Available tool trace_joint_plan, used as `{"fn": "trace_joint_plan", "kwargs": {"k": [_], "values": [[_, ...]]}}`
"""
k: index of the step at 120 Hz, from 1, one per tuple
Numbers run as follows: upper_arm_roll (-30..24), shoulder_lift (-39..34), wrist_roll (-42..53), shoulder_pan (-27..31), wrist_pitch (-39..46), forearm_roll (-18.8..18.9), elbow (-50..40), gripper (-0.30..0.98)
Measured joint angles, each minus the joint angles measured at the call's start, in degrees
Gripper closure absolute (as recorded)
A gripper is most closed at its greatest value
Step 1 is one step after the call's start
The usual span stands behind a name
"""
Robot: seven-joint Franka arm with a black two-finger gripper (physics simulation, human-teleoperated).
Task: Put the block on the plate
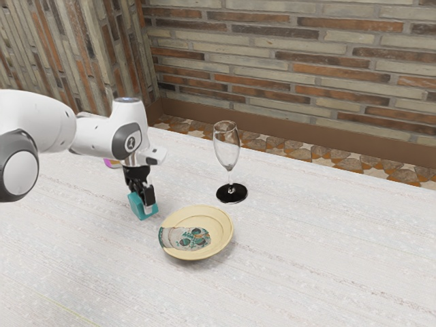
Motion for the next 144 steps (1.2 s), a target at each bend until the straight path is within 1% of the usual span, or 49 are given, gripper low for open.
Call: {"fn": "trace_joint_plan", "kwargs": {"k": [31,41,59,85,99,112,126,135,144], "values": [[0.4,-0.4,0.9,0.0,0.0,-0.2,0.1,0.27],[0.5,-1.1,1.0,0.0,-0.1,-0.2,0.0,0.30],[0.3,-4.0,1.1,-0.1,-0.6,0.0,-0.1,0.31],[-0.1,-11.9,1.1,-1.2,-3.3,0.1,0.0,0.31],[-0.1,-14.9,0.9,-4.1,-5.0,0.3,0.7,0.30],[-0.2,-14.9,0.5,-8.2,-6.4,0.3,2.2,0.30],[-1.8,-15.3,-0.2,-10.9,-8.7,0.3,2.3,0.30],[-2.3,-17.7,-0.7,-13.3,-10.9,0.4,0.5,0.31],[-2.8,-20.4,-1.2,-14.1,-12.5,0.5,-2.4,0.31]]}}
